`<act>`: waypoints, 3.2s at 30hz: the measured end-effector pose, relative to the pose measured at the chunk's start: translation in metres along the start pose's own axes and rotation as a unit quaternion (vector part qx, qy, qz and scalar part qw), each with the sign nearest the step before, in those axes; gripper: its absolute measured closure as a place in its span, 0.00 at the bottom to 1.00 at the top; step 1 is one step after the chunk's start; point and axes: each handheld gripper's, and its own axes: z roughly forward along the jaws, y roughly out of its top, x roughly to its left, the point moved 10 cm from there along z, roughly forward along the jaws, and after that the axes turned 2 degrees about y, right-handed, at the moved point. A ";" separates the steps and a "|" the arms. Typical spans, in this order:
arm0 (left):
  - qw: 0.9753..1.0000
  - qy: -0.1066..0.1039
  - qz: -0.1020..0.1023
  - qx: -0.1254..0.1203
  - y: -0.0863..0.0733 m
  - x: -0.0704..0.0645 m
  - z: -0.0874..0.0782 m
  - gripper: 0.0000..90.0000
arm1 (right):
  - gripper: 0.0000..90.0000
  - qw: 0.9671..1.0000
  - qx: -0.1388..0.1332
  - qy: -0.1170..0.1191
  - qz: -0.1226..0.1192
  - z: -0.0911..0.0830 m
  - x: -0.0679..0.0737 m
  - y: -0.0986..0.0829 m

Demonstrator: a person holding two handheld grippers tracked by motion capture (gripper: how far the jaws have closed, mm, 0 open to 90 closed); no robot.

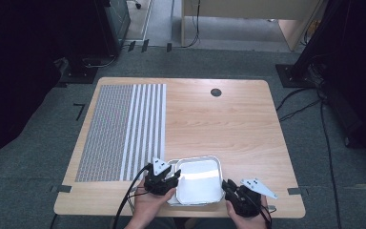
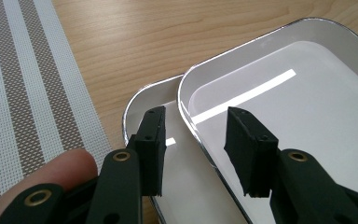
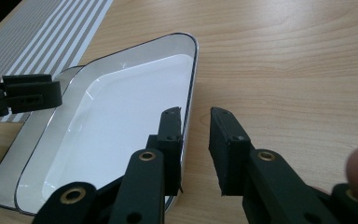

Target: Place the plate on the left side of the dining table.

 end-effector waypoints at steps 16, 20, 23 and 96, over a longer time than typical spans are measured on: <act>1.000 -0.009 0.002 0.021 -0.009 -0.004 0.011 0.76 | 0.88 0.999 0.036 -0.005 0.010 0.010 0.001 -0.012; 1.000 -0.017 -0.002 0.017 -0.007 -0.006 0.011 0.80 | 0.95 0.999 0.042 0.000 0.022 0.011 0.003 -0.014; 1.000 -0.022 -0.009 0.015 -0.006 -0.005 0.011 0.80 | 0.96 0.998 0.040 0.005 0.039 0.011 0.002 -0.014; 0.992 0.050 -0.073 -0.086 0.054 0.144 -0.052 0.94 | 0.98 0.994 0.059 0.081 0.047 0.102 0.130 0.037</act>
